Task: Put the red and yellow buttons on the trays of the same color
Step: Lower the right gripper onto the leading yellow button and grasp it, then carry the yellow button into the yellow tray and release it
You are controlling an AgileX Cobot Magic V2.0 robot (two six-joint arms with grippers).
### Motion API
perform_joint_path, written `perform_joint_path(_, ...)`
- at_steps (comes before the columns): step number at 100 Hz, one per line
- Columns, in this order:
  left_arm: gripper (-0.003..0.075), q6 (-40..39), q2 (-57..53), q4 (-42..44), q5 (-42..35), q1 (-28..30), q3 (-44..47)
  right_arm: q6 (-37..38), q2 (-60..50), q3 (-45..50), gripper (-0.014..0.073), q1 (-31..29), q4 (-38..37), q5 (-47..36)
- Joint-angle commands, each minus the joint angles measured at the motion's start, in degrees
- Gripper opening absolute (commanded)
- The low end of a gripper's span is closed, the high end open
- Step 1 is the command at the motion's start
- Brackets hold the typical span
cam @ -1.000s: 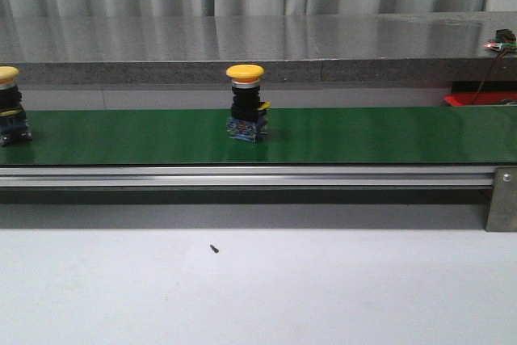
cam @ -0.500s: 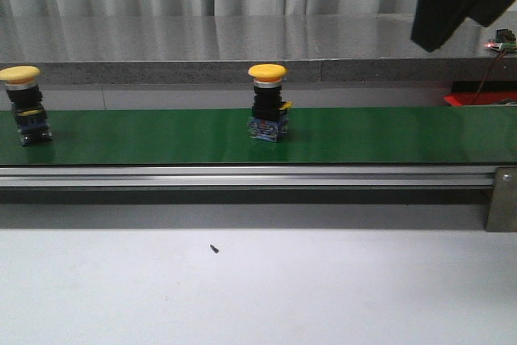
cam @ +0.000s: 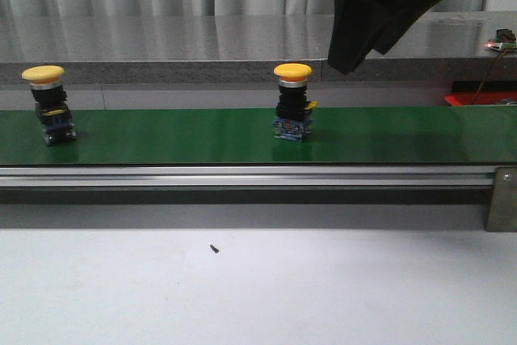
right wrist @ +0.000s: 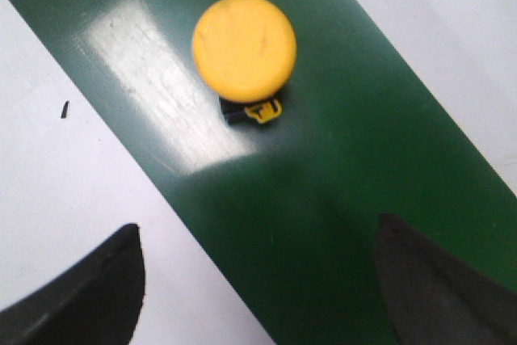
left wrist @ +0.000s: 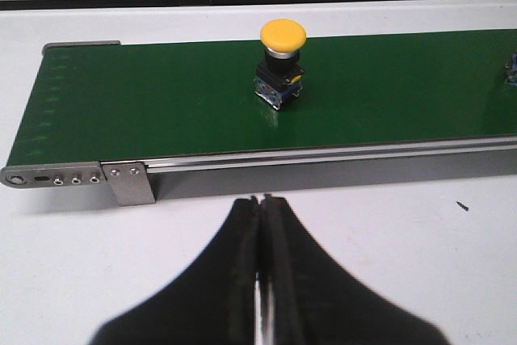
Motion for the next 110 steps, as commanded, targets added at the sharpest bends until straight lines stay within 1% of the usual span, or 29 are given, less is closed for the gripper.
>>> perform_joint_path(1,-0.002,-0.5,0.21,-0.94,-4.26,-0.44,-1.5,-1.54,-0.2,-3.17,0.0581,0.01,1.24,-2.7)
perform_joint_path(10,-0.002,-0.5,0.21,-0.94,-4.26,-0.44,-1.5,-1.7,1.49,-3.93,0.0581,-0.09,1.32,-4.06)
perform_joint_path(61,-0.002,-0.5,0.21,-0.94,-4.26,-0.44,-1.5,-2.92,8.45,-8.51,0.0574,-0.48,2.77,-4.8)
perform_joint_path(65,-0.002,-0.5,0.21,-0.94,-4.26,-0.44,-1.5,-2.92,8.45,-8.57,0.0551,-0.69,2.81,-4.94)
perform_joint_path(70,-0.002,-0.5,0.21,-0.94,-4.26,-0.44,-1.5,-2.92,8.52,-8.57,0.0499,-0.77,2.81,-4.99)
perform_joint_path(87,-0.002,-0.5,0.21,-0.94,-4.26,-0.44,-1.5,-2.87,8.64,-8.57,0.0225,-1.26,2.74,-4.88)
perform_joint_path(94,-0.002,-0.5,0.21,-0.94,-4.26,-0.44,-1.5,-2.83,8.5,-8.57,0.0146,-1.34,2.74,-4.88)
perform_joint_path(101,-0.002,-0.5,0.21,-0.94,-4.26,-0.44,-1.5,-2.39,7.97,-8.57,0.0105,-1.46,2.74,-4.88)
perform_joint_path(110,-0.002,-0.5,0.21,-0.94,-4.26,-0.44,-1.5,0.28,6.58,-8.57,0.01,-2.03,2.53,-4.81)
